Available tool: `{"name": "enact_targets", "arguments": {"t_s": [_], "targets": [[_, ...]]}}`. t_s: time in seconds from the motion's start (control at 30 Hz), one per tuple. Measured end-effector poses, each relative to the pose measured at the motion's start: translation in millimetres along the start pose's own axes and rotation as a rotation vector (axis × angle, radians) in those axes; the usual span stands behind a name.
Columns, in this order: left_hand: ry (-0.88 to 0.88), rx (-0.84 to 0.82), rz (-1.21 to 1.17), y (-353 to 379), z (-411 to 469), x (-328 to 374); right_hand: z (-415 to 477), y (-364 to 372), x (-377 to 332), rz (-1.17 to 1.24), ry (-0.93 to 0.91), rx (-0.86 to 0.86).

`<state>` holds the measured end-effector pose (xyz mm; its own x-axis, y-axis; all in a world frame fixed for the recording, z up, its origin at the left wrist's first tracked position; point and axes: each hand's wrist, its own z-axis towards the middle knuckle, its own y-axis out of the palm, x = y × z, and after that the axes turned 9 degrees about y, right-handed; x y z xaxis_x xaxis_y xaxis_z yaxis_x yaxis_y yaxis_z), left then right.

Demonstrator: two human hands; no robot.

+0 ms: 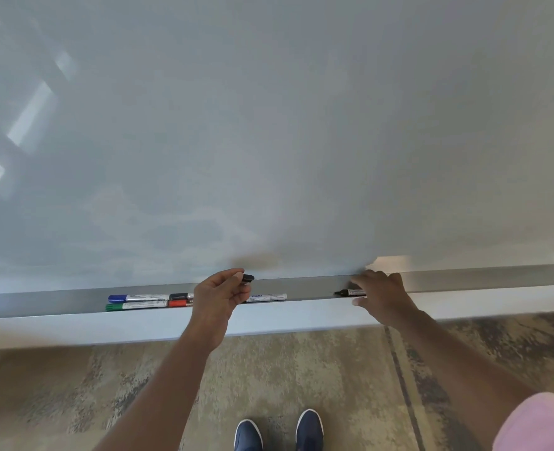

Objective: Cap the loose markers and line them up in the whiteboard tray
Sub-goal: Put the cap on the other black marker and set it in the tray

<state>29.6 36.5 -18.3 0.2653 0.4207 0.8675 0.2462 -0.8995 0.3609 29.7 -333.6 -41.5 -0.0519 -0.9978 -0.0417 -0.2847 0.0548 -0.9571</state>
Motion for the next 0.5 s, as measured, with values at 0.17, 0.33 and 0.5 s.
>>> {"name": "enact_targets", "arguments": {"t_s": [0.17,0.33,0.5], "targets": [[0.0,-0.01,-0.01,7,-4,-1,1,2,4,-0.087,0.019,-0.005],[0.005,0.0,0.003,16,-10,-2,-2,-9,-2,-0.02,-0.006,0.023],[0.033,0.01,-0.006,23,-14,-1,-15,-31,-33,0.254,-0.117,0.194]]}}
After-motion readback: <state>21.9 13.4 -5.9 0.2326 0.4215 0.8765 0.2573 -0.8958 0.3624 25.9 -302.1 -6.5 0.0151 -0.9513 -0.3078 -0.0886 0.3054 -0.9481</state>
